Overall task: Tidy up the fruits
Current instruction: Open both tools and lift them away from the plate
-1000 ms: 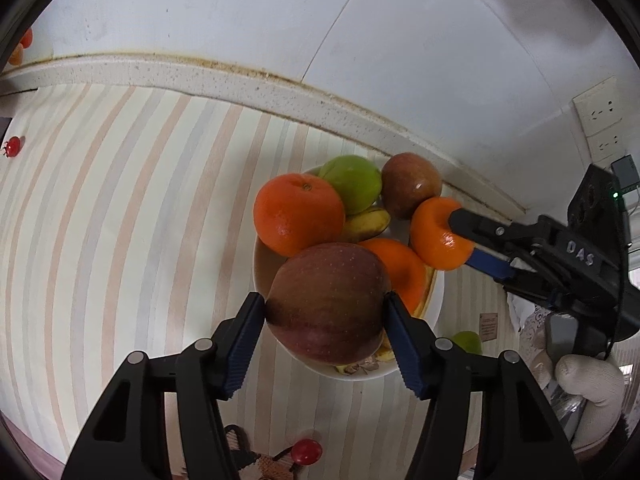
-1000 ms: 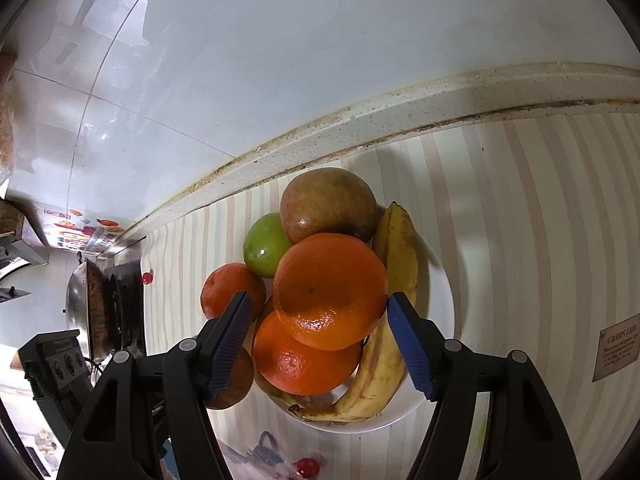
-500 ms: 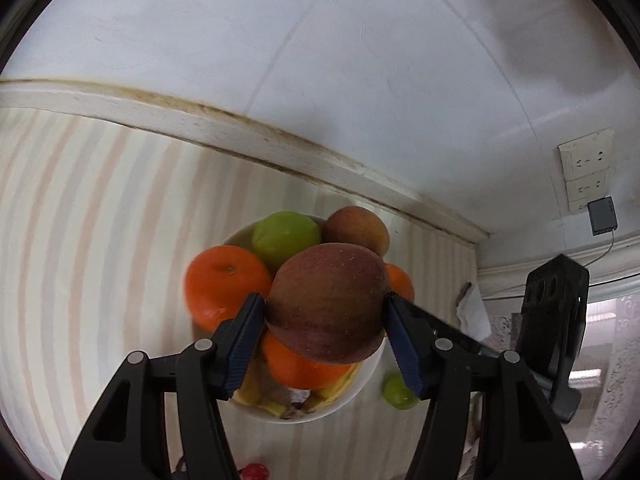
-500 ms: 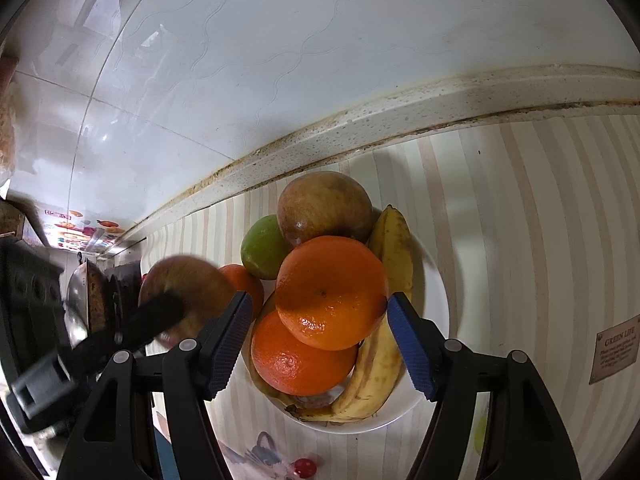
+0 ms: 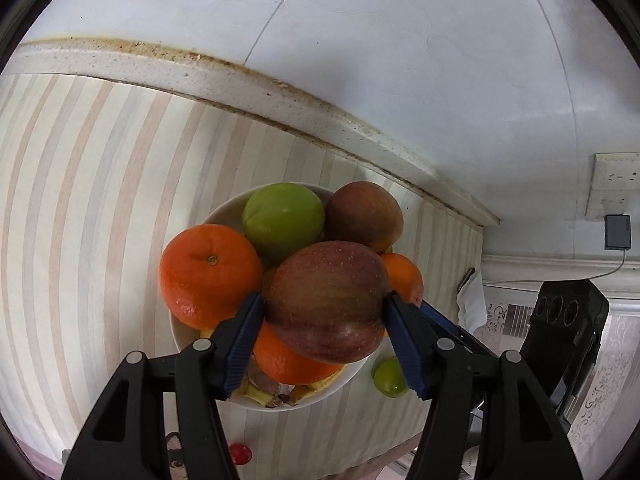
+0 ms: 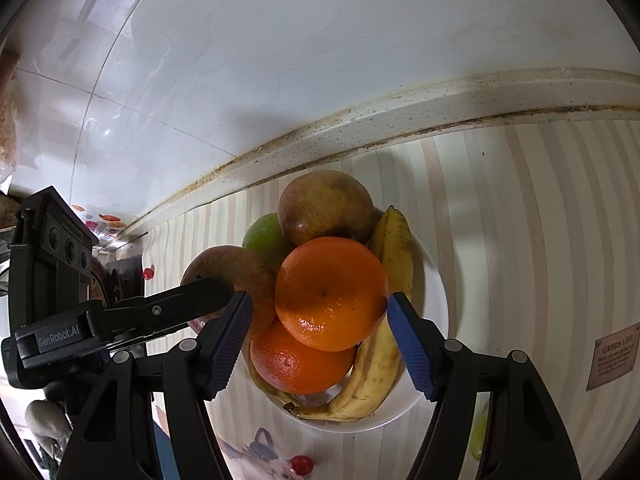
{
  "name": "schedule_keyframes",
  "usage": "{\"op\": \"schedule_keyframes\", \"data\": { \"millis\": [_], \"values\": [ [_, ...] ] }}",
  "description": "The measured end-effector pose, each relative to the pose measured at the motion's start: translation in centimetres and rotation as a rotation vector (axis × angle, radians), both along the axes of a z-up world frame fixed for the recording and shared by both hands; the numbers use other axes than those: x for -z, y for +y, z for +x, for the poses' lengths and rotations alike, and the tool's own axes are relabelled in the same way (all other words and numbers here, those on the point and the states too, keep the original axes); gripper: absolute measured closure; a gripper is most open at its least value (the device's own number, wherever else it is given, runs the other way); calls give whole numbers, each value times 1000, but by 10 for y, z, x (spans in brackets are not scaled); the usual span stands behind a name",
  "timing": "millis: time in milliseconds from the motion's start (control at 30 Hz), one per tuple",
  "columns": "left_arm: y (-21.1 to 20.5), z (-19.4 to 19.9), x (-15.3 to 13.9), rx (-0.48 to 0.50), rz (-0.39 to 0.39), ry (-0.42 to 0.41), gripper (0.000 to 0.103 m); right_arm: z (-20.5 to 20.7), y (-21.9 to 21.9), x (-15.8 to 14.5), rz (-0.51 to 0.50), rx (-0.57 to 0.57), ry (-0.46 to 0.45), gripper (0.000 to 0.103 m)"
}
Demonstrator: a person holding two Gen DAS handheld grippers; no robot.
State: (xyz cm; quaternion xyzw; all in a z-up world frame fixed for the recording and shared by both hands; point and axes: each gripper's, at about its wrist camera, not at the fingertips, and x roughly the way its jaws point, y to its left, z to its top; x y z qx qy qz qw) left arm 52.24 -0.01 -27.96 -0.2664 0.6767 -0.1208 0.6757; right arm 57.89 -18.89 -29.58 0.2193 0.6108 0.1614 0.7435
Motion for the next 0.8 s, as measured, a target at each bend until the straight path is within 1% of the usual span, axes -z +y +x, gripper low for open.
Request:
{"op": "schedule_keyframes", "data": {
  "millis": [67, 167, 367, 433, 500, 533, 567, 633, 667, 700, 767, 800],
  "values": [
    [-1, 2, -4, 5, 17, -13, 43, 1, -1, -1, 5, 1, -2, 30],
    [0, 5, -11, 28, 18, -37, 43, 1, -1, -4, 6, 2, -6, 30],
    [-4, 7, -29, 58, 58, -91, 42, 3, 0, -12, 0, 2, -16, 30],
    [-2, 3, -41, 59, 108, -133, 40, 0, 1, -22, -35, -5, -38, 27],
    [2, -4, -54, 57, 188, -185, 32, -6, 3, -35, -98, -20, -74, 17],
    [3, -9, -60, 60, 243, -210, 21, -9, 4, -41, -135, -23, -88, 16],
    [6, -16, -65, 66, 303, -235, 15, -13, 5, -47, -171, -24, -103, 15],
    [8, -27, -72, 69, 375, -262, 12, -23, 7, -57, -230, -30, -131, 14],
    [8, -34, -75, 74, 398, -275, 11, -29, 9, -61, -259, -35, -141, 10],
    [8, -39, -77, 75, 414, -285, 10, -35, 11, -65, -295, -37, -151, 7],
    [10, -53, -82, 76, 445, -304, 10, -48, 15, -74, -355, -40, -181, 7],
    [11, -59, -84, 75, 454, -308, 10, -54, 15, -79, -366, -38, -193, 7]
  ]
}}
